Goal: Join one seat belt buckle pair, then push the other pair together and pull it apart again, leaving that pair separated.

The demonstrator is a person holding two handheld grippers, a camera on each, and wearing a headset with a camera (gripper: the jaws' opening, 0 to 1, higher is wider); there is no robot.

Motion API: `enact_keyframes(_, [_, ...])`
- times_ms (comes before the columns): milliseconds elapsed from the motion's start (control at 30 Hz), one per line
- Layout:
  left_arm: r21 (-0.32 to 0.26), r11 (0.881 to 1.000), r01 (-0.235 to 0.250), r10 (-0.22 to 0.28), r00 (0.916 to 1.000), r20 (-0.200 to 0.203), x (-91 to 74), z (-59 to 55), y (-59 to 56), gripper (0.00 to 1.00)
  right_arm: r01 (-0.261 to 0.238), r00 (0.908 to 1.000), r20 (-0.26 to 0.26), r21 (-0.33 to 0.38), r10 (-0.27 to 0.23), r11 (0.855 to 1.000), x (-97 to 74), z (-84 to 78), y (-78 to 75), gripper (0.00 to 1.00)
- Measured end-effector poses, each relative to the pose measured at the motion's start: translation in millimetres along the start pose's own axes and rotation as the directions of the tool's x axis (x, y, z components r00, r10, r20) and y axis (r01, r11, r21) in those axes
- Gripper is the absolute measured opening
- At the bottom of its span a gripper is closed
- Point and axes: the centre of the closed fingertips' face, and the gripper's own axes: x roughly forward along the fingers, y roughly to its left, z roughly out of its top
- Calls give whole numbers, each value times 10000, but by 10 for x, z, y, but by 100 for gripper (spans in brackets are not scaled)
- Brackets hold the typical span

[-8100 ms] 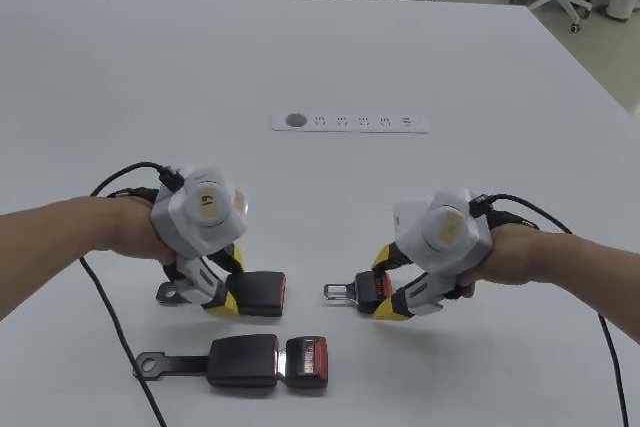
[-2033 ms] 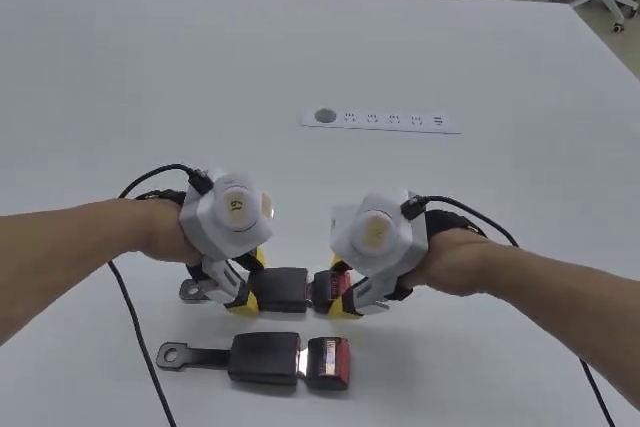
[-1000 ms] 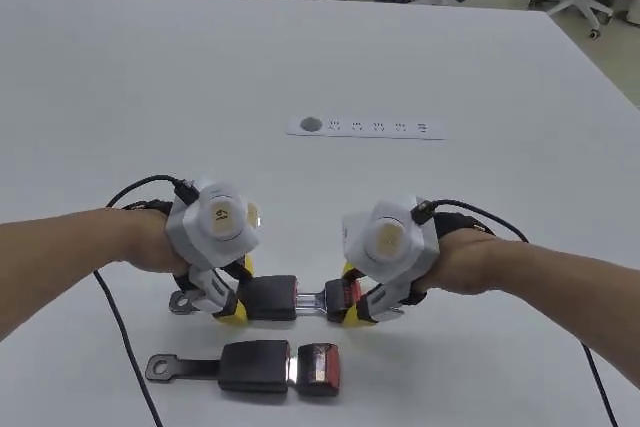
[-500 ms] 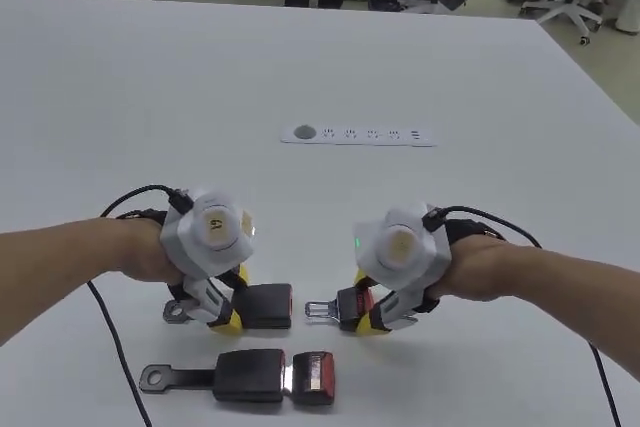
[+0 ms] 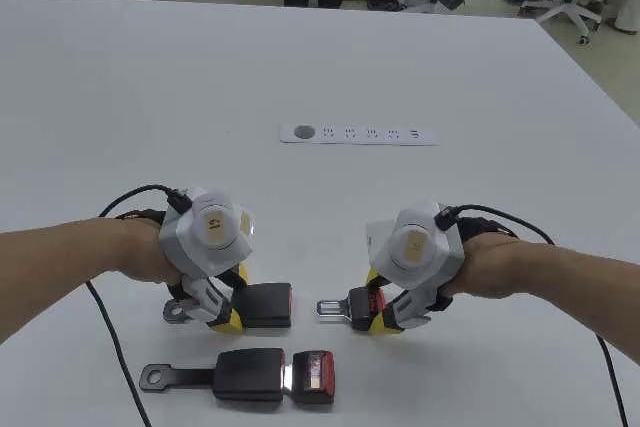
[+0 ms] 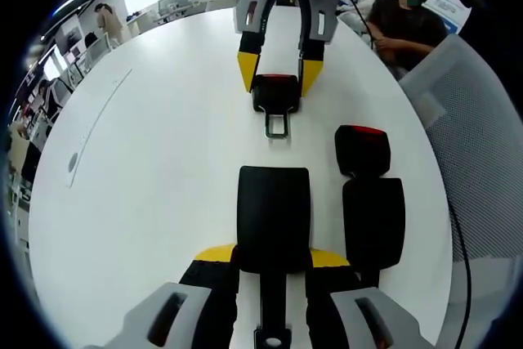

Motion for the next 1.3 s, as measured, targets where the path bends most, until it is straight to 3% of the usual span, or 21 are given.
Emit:
enact_keyframes(400, [47, 10000, -8, 8, 10000, -38, 3, -1, -6, 32, 54, 9998, -181, 23, -53, 10000, -58, -123, 2, 30])
enact_keyframes(533, [49, 10000, -1, 1, 10000, -31, 33, -45, 38, 32, 103, 9997, -205, 80, -102, 9999, -86, -158, -3, 30])
enact_keyframes(633, [60, 10000, 6, -6, 10000, -28, 5, -9, -2, 32, 169, 9995, -248, -25, -170, 9999, -79, -209, -15, 30])
enact_keyframes(1067, [241, 9997, 24, -22, 10000, -96, 6, -3, 3, 33, 184, 9995, -250, 196, -179, 9996, -100, -215, 7, 31])
enact_keyframes(1300, [210, 9994, -262, 262, 9997, 4, 11, -29, 51, 37, 264, 9992, -297, 148, -259, 9995, -84, -224, 17, 32])
